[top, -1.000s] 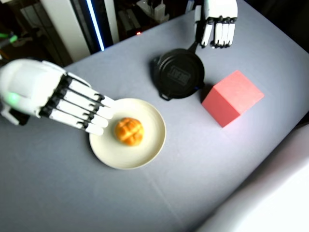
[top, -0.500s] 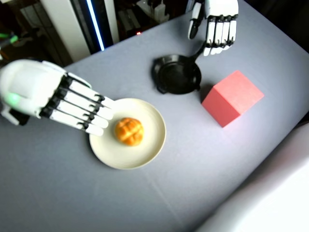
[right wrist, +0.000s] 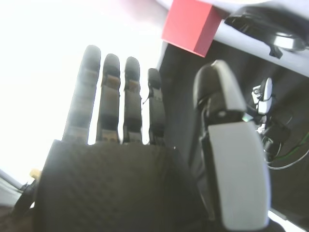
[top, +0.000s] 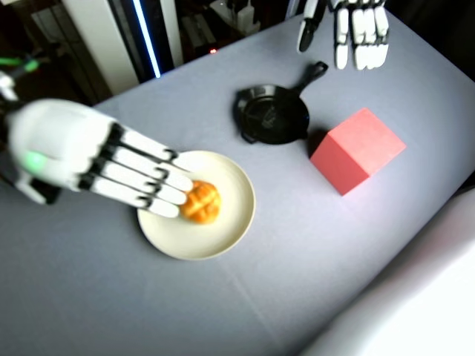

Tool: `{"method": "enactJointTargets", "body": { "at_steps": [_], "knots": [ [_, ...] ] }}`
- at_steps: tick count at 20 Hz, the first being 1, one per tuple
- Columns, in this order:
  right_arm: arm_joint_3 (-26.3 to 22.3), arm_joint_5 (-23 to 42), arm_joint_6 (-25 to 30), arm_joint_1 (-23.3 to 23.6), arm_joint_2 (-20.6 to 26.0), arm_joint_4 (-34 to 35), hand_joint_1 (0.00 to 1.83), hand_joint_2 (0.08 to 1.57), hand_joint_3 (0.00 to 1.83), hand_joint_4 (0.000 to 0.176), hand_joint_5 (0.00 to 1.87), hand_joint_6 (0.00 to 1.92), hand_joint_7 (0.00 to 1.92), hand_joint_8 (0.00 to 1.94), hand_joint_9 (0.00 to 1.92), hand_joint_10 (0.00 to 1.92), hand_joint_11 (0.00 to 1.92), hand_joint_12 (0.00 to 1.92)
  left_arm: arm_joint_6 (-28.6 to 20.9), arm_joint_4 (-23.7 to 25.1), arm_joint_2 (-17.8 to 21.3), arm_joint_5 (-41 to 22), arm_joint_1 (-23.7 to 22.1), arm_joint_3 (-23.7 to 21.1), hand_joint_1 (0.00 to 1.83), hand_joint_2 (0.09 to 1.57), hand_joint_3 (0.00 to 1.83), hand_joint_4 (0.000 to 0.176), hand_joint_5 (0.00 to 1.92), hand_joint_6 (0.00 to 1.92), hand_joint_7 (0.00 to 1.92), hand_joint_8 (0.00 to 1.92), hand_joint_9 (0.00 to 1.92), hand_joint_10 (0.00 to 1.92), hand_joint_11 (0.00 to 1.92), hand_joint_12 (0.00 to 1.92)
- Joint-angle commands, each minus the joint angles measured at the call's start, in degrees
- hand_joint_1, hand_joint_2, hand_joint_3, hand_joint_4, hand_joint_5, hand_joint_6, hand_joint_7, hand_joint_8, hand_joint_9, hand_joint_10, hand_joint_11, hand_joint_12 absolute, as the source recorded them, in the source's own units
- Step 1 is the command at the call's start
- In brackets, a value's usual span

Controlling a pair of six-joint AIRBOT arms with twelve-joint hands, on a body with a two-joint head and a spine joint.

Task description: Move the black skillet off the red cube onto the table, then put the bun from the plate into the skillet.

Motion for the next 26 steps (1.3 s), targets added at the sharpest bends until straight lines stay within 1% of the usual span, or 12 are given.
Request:
{"method": "enactJointTargets", "body": {
  "at_steps": [1,3,5,6,11,13,14,17,21,23,24,26],
  "knots": [
    [1.79,-0.7,0.06,2.1,-1.21,-0.34,1.08,1.04,0.0,0.004,0.43,0.01,0.43,0.0,0.37,0.0,0.39,0.03,-0.15,-0.37,0.72,-7.91,0.09,-0.22,0.49,0.86,0.0,0.061,0.0,0.0,0.0,0.0,0.0,0.0,0.0,0.3],
    [3.72,-5.01,0.06,4.46,-2.85,-1.38,1.07,1.0,0.0,0.0,0.47,0.01,0.45,0.0,0.38,0.0,0.37,0.03,-0.15,-0.47,0.76,-7.66,0.24,-0.26,0.51,0.86,0.0,0.079,0.0,0.0,0.0,0.0,0.0,0.0,0.0,0.27],
    [5.62,-8.81,0.06,6.16,-4.44,-2.07,0.98,0.99,0.0,0.069,0.46,0.0,0.46,0.0,0.42,0.02,0.43,0.06,-0.15,-0.48,0.63,-7.22,0.24,-0.26,0.51,0.86,0.0,0.098,0.0,0.0,0.0,0.0,0.0,0.0,0.0,0.23],
    [6.28,-10.29,-0.07,6.93,-4.94,-2.49,1.01,0.98,0.0,0.029,0.47,0.0,0.47,0.0,0.45,0.01,0.39,0.21,-0.15,-0.48,0.62,-7.17,0.24,-0.26,0.51,0.87,0.0,0.085,0.0,0.0,0.0,0.0,0.0,0.0,0.0,0.19],
    [6.93,-14.0,-2.85,9.05,-5.61,-3.0,1.16,1.0,0.0,0.0,0.75,0.01,0.81,0.03,0.72,0.04,0.15,0.94,-0.16,-0.48,0.59,-7.59,0.23,-0.35,0.54,0.89,0.01,0.058,0.0,0.0,0.0,0.0,0.0,0.0,0.0,0.18],
    [7.07,-14.08,-2.85,9.52,-5.76,-3.0,1.23,1.1,0.0,0.0,0.93,0.91,1.06,0.9,1.0,0.08,0.27,1.25,-0.17,-0.49,0.54,-7.47,0.23,-0.38,0.54,0.91,0.01,0.074,0.0,0.0,0.0,0.0,0.0,0.0,0.0,0.2],
    [7.11,-14.07,-2.85,9.84,-5.79,-3.0,1.35,1.08,0.01,0.0,1.02,0.9,1.09,0.81,0.93,0.88,0.48,1.22,-0.17,-0.51,0.53,-7.47,0.24,-0.38,0.54,0.91,0.01,0.081,0.0,0.0,0.0,0.0,0.0,0.0,0.0,0.2],
    [6.68,-12.15,-2.81,11.33,-5.8,-3.67,1.36,1.15,0.0,0.0,0.93,1.14,0.94,1.04,0.75,1.27,0.34,1.3,-0.17,-0.55,0.48,-7.55,0.28,-0.38,0.52,0.92,0.01,0.09,0.0,0.0,0.0,0.0,0.0,0.0,0.0,0.21],
    [4.66,-3.87,2.61,14.66,-5.87,-10.24,1.37,1.13,0.0,0.0,1.01,0.77,0.92,1.18,0.81,1.36,0.54,1.56,-0.18,-0.67,0.42,-7.84,0.43,-0.39,0.52,0.91,0.0,0.1,0.0,0.0,0.0,0.0,0.01,0.0,0.0,0.24],
    [3.81,-1.76,3.27,17.09,-6.78,-13.48,1.21,1.13,0.0,0.029,0.99,0.97,0.93,1.08,0.77,0.9,0.46,1.49,-0.18,-0.72,0.43,-7.98,0.51,-0.39,0.51,0.92,0.0,0.072,0.0,0.0,0.0,0.0,0.0,0.0,0.0,0.23],
    [3.75,-1.07,4.09,18.4,-7.78,-15.16,1.32,1.13,0.0,0.0,0.97,1.03,0.96,1.0,0.79,1.2,0.52,1.46,-0.18,-0.81,0.44,-8.14,0.59,-0.39,0.48,0.89,0.0,0.072,0.02,0.0,0.0,0.0,0.0,0.0,0.0,0.24],
    [4.14,-0.75,5.82,21.43,-10.51,-18.67,1.21,1.15,0.0,0.0,0.93,1.18,0.92,0.97,0.79,0.71,0.45,1.38,-0.18,-0.95,0.49,-8.58,0.8,-0.39,0.45,0.87,0.0,0.053,0.05,0.0,0.0,0.0,0.0,0.0,0.0,0.27]
  ]
}}
